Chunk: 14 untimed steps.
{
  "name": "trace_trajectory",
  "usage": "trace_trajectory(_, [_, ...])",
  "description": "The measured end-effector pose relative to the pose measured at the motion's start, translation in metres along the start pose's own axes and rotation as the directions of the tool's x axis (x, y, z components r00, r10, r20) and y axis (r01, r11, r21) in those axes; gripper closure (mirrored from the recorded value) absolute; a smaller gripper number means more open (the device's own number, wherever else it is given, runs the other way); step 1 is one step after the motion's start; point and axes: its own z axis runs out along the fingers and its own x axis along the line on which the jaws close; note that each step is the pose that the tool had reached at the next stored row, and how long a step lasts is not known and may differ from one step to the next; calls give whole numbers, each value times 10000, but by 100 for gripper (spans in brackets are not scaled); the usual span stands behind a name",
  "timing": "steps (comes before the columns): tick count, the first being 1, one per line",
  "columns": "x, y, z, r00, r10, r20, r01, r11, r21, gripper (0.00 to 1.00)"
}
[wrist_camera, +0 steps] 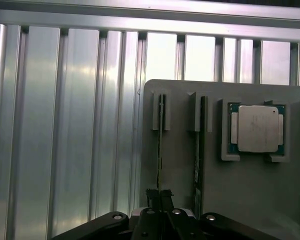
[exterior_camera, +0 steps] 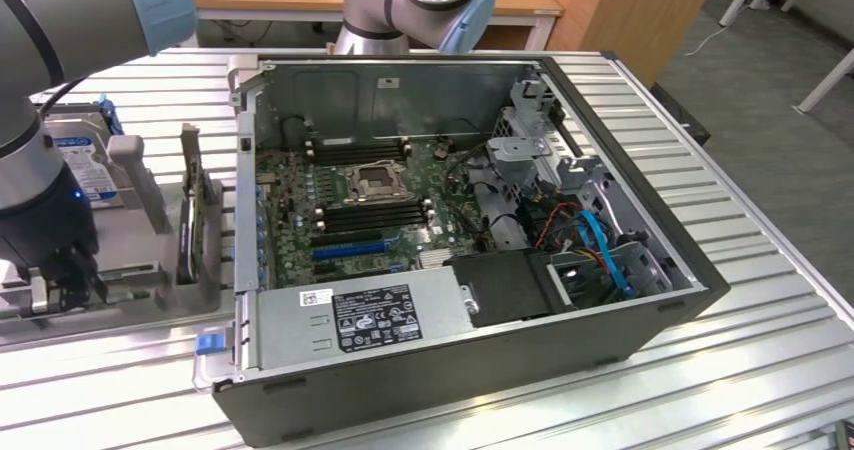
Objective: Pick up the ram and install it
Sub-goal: 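Pick up the ram and move it above insertion slot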
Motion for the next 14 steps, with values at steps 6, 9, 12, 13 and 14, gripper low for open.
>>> trace_trajectory(6, [-1, 3, -67, 10000, 0, 0, 0, 10000, 0, 89])
trace_trajectory(9, [-2, 4, -105, 10000, 0, 0, 0, 10000, 0, 89])
trace_trajectory(12, [-2, 6, -143, 10000, -1, 0, 1, 10000, -1, 89])
trace_trajectory(13, [-3, 7, -157, 10000, 0, -1, 0, 10000, -1, 89])
trace_trajectory(14, [-3, 7, -171, 10000, 0, 0, 0, 10000, 0, 89])
